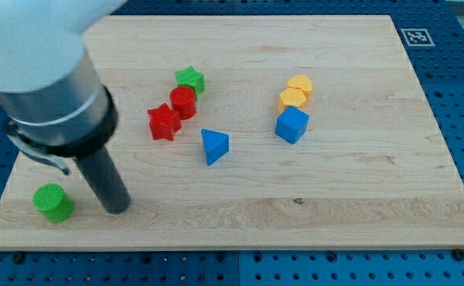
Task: Move your arm towards the blue triangle
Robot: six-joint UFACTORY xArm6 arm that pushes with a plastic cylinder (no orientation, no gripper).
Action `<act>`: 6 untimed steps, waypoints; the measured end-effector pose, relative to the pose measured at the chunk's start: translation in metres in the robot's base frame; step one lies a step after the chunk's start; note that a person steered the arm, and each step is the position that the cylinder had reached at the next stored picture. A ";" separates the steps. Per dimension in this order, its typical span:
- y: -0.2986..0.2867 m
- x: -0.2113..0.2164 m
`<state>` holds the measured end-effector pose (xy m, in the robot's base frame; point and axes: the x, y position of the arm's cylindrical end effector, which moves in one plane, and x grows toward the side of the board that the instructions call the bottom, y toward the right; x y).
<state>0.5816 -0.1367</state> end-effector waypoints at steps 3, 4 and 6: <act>0.141 0.005; 0.169 -0.014; 0.177 -0.081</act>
<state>0.5005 0.0399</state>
